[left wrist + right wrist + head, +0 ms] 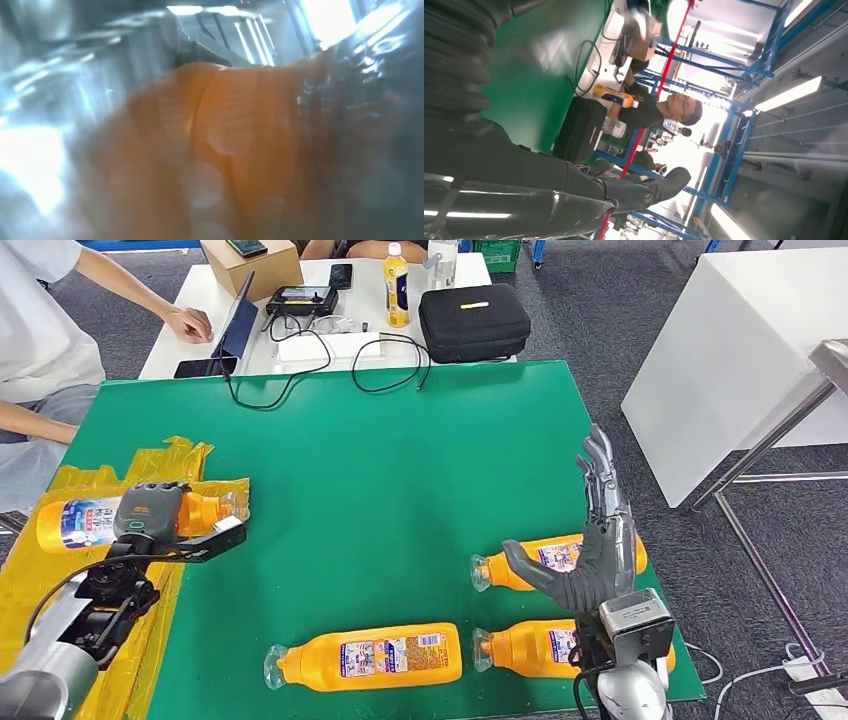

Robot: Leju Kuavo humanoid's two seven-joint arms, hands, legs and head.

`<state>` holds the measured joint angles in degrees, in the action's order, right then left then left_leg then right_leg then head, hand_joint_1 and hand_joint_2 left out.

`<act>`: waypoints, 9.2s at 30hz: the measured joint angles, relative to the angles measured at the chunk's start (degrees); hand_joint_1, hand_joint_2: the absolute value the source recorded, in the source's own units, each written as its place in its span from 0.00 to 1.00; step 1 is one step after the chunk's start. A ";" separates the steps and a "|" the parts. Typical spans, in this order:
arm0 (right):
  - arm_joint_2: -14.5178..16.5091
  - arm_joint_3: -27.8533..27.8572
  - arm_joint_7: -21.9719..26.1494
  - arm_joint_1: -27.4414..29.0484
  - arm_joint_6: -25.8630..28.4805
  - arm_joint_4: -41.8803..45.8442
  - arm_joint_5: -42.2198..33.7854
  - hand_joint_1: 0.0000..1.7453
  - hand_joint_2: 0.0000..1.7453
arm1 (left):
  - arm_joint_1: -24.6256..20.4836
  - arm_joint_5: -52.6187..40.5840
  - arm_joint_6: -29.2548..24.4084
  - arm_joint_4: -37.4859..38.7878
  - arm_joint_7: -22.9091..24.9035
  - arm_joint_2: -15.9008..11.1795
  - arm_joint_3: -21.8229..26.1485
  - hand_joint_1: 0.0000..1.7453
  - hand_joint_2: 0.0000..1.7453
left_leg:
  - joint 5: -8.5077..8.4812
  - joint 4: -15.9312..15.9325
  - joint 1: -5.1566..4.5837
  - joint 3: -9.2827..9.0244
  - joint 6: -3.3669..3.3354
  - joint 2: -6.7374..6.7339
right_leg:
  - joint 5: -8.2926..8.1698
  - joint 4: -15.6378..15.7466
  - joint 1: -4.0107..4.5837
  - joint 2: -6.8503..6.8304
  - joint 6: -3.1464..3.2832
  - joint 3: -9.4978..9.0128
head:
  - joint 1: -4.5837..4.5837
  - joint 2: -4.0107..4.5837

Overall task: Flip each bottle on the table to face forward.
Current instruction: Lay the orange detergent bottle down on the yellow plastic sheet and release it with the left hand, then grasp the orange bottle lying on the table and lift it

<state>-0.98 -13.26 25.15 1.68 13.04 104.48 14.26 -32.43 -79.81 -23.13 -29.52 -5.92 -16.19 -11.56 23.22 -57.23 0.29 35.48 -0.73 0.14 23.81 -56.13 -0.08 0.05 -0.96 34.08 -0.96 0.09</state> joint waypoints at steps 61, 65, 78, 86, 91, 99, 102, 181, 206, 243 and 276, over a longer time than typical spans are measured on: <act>1.87 -0.79 -5.39 0.32 3.08 -4.33 7.74 0.00 1.00 | 15.06 43.63 4.62 -36.47 -13.08 16.90 5.79 0.00 1.00 | 0.07 0.00 -0.02 -0.12 -0.04 0.06 | 0.02 0.02 -0.03 -0.07 -0.01 -0.14 | 0.03 -0.01; 1.94 -0.63 -5.50 0.54 3.13 -4.05 8.02 0.00 1.00 | 15.63 44.36 4.91 -38.37 -13.25 17.16 5.69 0.00 1.00 | 0.06 0.00 -0.02 -0.12 -0.03 0.06 | 0.02 0.02 -0.02 -0.07 -0.01 -0.15 | 0.04 0.00; -15.05 1.48 -11.21 1.57 -13.04 -4.58 22.34 0.00 1.00 | 19.79 65.07 15.45 -48.66 -12.63 18.23 4.36 0.00 1.00 | 0.12 -0.04 -0.22 -0.05 -0.19 0.11 | 0.01 0.06 -0.27 -0.11 -0.07 -0.13 | -0.02 -0.01; -30.00 7.72 -10.11 3.73 -21.83 -4.98 17.12 0.00 1.00 | 19.13 71.62 15.48 -48.01 -12.68 18.09 4.48 0.00 1.00 | 0.11 -0.05 -0.23 -0.04 -0.22 0.12 | 0.01 0.05 -0.29 -0.12 -0.08 -0.13 | 0.02 -0.01; -33.11 9.78 -10.73 5.52 -22.84 -5.75 16.38 0.00 1.00 | 19.14 72.89 15.42 -48.03 -13.03 18.10 4.46 0.00 1.00 | 0.12 -0.04 -0.21 -0.03 -0.22 0.08 | 0.01 0.05 -0.25 -0.10 -0.08 -0.10 | 0.01 -0.01; -33.55 9.75 -12.48 4.06 -22.48 -9.59 18.35 0.00 1.00 | 19.13 74.03 15.28 -48.01 -13.34 18.19 4.19 0.00 1.00 | 0.12 -0.03 -0.19 -0.04 -0.22 0.07 | 0.01 0.04 -0.19 -0.09 -0.07 -0.11 | 0.02 -0.01; -32.81 8.84 -12.76 2.56 -22.13 -11.64 19.20 0.00 1.00 | 19.13 74.06 15.24 -48.01 -13.39 18.23 3.92 0.00 1.00 | 0.12 -0.03 -0.19 -0.04 -0.22 0.06 | 0.01 0.04 -0.19 -0.09 -0.07 -0.11 | 0.01 -0.01; -20.24 -8.49 -26.18 -22.81 -8.64 -51.57 38.32 1.00 1.00 | 18.18 77.68 15.75 -44.41 -11.72 19.38 2.46 0.00 1.00 | 0.01 -0.10 -0.15 -0.22 -0.35 0.05 | -0.09 0.02 -0.15 -0.07 -0.18 -0.35 | 0.01 0.00; 2.59 7.12 -11.18 -8.00 6.90 -23.47 10.35 0.99 1.00 | 20.17 85.26 25.19 -52.36 -7.32 18.33 -0.73 0.00 1.00 | 0.02 -0.09 -0.10 0.07 -0.30 0.06 | -0.03 0.02 -0.05 -0.09 -0.12 -0.07 | 0.03 0.00; 8.11 -9.43 -9.49 -15.88 0.99 -29.44 13.18 1.00 1.00 | 18.32 93.06 30.49 -54.43 -6.56 17.26 -9.50 0.00 1.00 | 0.01 -0.07 -0.05 0.08 -0.28 0.06 | -0.03 0.00 -0.02 -0.09 -0.11 -0.04 | 0.03 -0.01; 11.25 -22.39 -10.28 -22.08 -3.44 -39.82 14.15 0.99 1.00 | 16.27 95.12 26.82 -51.94 -8.52 17.42 -9.85 1.00 1.00 | 0.00 -0.08 -0.05 0.08 -0.27 0.05 | -0.03 0.01 -0.03 -0.09 -0.11 -0.01 | 0.01 0.00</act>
<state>10.27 -35.65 14.86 -20.40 9.60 64.66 28.41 -16.15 15.32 3.69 -81.46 -14.44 1.22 -21.41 23.22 -57.31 0.24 35.56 -1.00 0.19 23.78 -56.12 -0.11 -0.03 -1.07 34.07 -0.96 0.09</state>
